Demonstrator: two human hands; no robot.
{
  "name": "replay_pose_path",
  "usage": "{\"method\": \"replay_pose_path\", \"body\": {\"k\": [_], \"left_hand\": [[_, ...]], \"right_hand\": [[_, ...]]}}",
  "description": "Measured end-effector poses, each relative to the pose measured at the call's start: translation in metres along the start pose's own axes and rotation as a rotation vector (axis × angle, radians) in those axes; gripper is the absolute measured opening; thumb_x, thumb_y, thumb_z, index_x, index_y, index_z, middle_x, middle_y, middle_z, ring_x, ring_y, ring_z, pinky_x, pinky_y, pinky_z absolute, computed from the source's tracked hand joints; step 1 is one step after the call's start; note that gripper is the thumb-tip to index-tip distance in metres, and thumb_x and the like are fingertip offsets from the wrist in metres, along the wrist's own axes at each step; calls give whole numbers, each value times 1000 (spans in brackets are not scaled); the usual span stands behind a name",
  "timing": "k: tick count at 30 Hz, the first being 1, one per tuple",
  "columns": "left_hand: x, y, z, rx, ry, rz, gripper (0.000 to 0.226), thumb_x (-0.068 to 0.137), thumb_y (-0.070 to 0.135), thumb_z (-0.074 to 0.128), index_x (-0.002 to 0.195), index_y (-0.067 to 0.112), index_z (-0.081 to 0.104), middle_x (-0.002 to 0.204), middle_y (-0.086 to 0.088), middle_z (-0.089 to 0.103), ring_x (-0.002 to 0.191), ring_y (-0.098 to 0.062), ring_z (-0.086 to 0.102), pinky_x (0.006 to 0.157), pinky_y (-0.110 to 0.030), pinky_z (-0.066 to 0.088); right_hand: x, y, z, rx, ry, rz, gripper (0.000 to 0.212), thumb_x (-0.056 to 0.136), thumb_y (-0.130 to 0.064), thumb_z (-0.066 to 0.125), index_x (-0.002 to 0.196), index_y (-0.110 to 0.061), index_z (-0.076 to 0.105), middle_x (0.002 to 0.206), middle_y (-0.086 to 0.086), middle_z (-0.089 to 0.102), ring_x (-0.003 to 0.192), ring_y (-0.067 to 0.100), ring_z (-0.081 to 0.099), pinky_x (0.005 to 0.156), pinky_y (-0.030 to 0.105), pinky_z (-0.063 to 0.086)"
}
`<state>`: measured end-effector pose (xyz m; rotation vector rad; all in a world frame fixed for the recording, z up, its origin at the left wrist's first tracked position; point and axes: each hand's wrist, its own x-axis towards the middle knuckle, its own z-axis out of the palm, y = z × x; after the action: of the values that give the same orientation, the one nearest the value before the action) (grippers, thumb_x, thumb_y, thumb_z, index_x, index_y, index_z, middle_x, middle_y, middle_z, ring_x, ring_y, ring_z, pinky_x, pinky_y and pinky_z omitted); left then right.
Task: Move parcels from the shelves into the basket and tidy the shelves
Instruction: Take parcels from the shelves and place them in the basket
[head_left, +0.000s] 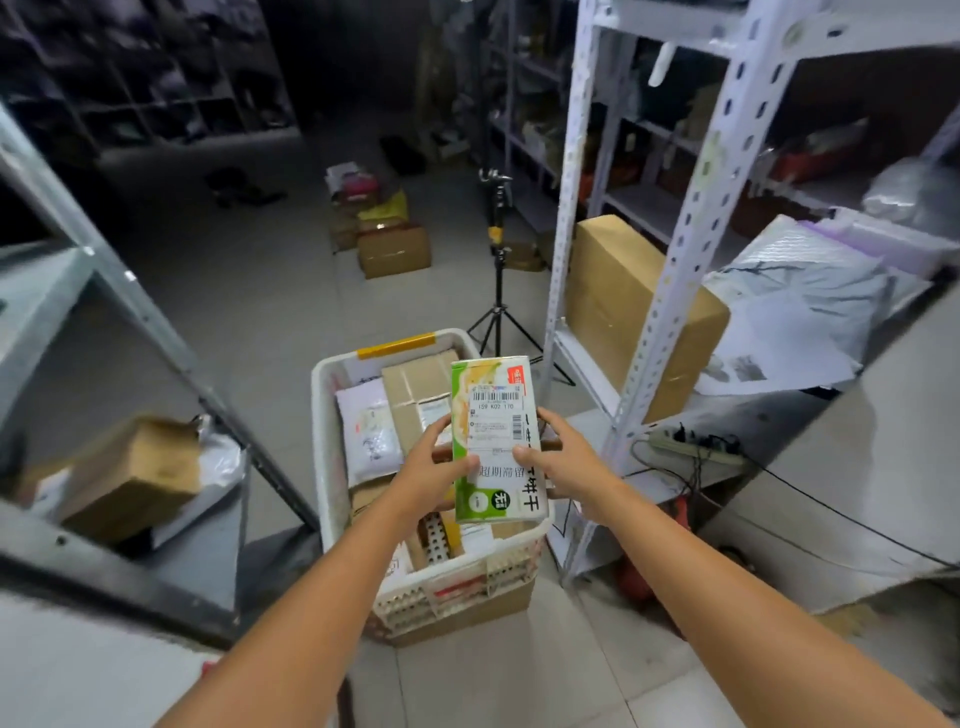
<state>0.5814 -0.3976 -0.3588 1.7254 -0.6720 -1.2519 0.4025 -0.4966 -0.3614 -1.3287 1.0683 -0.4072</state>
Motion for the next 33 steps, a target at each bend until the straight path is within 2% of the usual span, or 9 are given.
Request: {"method": "replay_pose_path", "body": {"k": [4,7,11,14,16,19,24,28,33], "left_hand": [[19,-7,-41,-76,82,-45,74,87,14,72,142,49,36,126,0,62,107,-26,66,87,-55,56],[41,-12,-73,-136,108,-43,72,90,8,67,145,43,35,118,-1,65,99,-24,71,78,-47,61],[78,-15,-117,-166,138,-61,70,91,7,66,144,42,36,118,2,66,97,-22,71,75,-41,61],[109,-18,-146,-172,145,-78,68,91,8,67,142,43,37,118,2,66,97,-20,71,76,-41,61],[127,-18,-162,-191,158,-84,68,91,5,65,141,41,37,114,2,67,95,-17,70,67,-35,60],[156,-22,-185,-205,182,-97,69,91,3,65,144,38,36,113,2,66,92,-15,70,59,-31,59],[204,-36,-214,-198,222,-152,77,89,4,68,149,36,31,117,-1,64,99,-22,69,74,-45,62],[245,-48,-227,-198,255,-183,77,90,2,66,149,33,30,110,5,64,94,-17,69,65,-37,61],[303,-73,-245,-168,340,-213,73,90,-2,63,149,28,33,101,11,63,88,-10,66,66,-32,60]], "right_hand": [[38,-11,36,-28,-86,-7,68,90,-13,70,147,-31,38,107,-7,66,87,8,70,61,30,60],[75,-19,66,-33,-127,5,69,88,-18,73,144,-38,39,116,-3,66,100,19,69,80,49,60],[129,-29,106,-72,-154,26,72,83,-24,77,141,-46,41,124,5,61,106,26,67,83,54,58],[168,-36,129,-85,-175,43,69,86,-17,75,142,-38,42,117,1,63,102,22,68,80,47,60],[191,-40,143,-74,-196,45,62,88,-11,72,138,-35,44,107,-6,64,96,15,69,73,37,61],[225,-42,162,-78,-221,59,64,88,-10,72,139,-36,43,114,-4,65,100,18,69,79,42,61],[283,-34,190,-136,-254,88,62,89,-9,70,138,-36,43,114,-6,69,98,15,70,70,33,60],[335,-21,207,-166,-278,126,61,90,-9,70,139,-34,44,102,-9,67,93,12,69,68,32,58],[407,2,231,-200,-333,150,65,88,-9,71,140,-34,42,112,0,66,99,20,69,71,36,61]]}}
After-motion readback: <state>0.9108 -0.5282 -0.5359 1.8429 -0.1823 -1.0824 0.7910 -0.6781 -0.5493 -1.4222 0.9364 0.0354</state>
